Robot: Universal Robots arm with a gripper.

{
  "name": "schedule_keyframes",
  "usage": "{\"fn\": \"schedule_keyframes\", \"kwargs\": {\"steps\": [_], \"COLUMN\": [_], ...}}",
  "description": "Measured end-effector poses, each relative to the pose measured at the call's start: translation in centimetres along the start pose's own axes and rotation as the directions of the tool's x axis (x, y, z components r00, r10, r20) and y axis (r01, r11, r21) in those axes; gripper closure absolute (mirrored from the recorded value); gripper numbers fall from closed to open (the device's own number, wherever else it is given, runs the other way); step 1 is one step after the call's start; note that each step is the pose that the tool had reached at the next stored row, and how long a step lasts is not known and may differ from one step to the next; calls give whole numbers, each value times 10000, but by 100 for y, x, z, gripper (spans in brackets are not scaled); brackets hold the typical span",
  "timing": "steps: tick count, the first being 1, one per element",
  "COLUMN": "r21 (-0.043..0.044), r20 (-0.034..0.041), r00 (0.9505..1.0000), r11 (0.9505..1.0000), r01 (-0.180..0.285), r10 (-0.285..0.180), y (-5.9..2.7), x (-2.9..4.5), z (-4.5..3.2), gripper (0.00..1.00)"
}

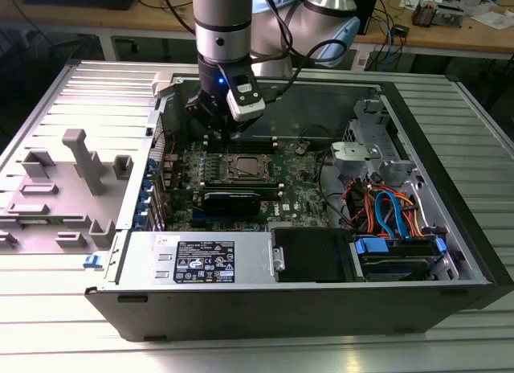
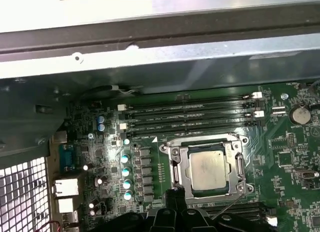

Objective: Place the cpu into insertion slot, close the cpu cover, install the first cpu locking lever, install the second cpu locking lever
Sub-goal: 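Install the first cpu locking lever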

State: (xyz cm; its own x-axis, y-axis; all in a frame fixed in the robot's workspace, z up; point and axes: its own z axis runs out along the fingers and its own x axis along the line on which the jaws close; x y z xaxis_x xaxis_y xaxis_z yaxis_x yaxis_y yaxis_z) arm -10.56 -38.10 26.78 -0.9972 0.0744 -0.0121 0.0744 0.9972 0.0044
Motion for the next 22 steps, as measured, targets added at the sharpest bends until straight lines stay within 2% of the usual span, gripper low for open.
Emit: {"fn": "schedule_keyframes", "kwargs": {"steps": [2, 12, 15, 17, 21, 22], "r21": [-2, -2, -7, -16, -21, -24], "r20": [0, 0, -3, -3, -4, -3], "r00": [9999, 9999, 9980, 9932, 9921, 9915], "r11": [9999, 9999, 9980, 9932, 9921, 9915], "r01": [120, 132, 628, 1165, 1251, 1304], "r10": [-120, -132, -628, -1165, -1251, -1304], "y": [0, 0, -1, -1, 7, 51], "x": [7, 10, 12, 17, 78, 119], "z": [2, 1, 4, 13, 15, 16], "gripper": [89, 89, 89, 89, 89, 89]}}
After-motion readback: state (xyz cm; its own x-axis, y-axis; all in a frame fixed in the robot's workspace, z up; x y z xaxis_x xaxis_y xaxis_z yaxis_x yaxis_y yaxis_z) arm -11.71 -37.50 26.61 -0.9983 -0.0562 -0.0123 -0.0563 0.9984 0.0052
